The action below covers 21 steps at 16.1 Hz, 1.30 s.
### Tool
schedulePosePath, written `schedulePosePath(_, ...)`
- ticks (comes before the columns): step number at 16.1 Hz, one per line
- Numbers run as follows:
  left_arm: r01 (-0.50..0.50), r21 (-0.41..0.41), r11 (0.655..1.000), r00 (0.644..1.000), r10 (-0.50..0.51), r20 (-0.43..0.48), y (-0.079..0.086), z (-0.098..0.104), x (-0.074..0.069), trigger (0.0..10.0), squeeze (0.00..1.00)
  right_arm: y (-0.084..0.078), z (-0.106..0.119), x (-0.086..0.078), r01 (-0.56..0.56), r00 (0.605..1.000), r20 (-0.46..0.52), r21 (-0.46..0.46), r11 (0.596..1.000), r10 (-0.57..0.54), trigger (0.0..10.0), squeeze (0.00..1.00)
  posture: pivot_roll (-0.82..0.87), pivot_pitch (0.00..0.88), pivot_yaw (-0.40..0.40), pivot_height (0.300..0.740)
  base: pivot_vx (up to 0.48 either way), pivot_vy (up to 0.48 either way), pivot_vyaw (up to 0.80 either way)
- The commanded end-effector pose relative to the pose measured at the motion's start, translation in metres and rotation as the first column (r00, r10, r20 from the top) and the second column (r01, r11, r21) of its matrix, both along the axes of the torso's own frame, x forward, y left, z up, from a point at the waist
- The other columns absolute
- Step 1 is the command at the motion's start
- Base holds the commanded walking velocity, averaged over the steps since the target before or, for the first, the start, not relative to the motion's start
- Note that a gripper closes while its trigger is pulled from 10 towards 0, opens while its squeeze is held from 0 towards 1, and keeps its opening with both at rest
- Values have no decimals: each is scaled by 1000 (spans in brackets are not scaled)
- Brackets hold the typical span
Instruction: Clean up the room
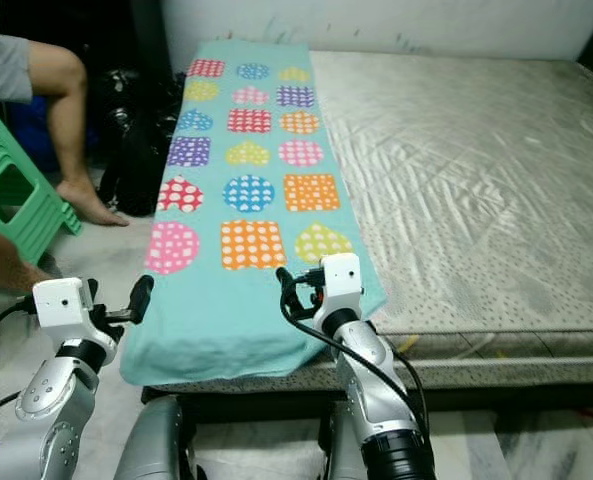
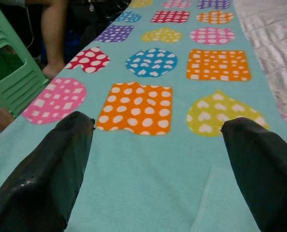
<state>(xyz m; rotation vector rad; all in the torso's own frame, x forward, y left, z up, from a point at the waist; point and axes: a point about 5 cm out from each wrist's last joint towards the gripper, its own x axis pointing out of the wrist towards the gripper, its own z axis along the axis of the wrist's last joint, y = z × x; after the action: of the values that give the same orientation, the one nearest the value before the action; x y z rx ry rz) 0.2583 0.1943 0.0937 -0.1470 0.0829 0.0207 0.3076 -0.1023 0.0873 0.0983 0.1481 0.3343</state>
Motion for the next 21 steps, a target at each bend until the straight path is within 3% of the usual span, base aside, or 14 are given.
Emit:
schedulePosePath(1, 14, 4, 1000, 1000, -14, -3, -1, 0, 0, 10000, 0, -5, -4, -1, 19, 1000, -20, -5, 1000, -19, 10000, 0, -42, 72, -31, 570, 274, 0, 0)
schedulePosePath(8, 15, 2, 1000, 1000, -15, -7, 0, -1, 0, 10000, 0, -4, -6, -1, 26, 999, -34, -5, 1000, -26, 10000, 0, -42, 78, -28, 570, 297, 0, 0)
schedulePosePath(11, 17, 1, 1000, 1000, -17, -9, -1, 0, 0, 10000, 0, -5, -7, 0, 31, 999, -38, -5, 1000, -31, 10000, 0, -42, 77, -27, 570, 275, 0, -533)
schedulePosePath(21, 10, -5, 1000, 999, -10, -32, -1, -4, 1, 10000, 0, -3, -8, 2, 17, 999, -45, -6, 1000, -17, 10000, 0, -39, 76, -28, 570, 0, 0, 0)
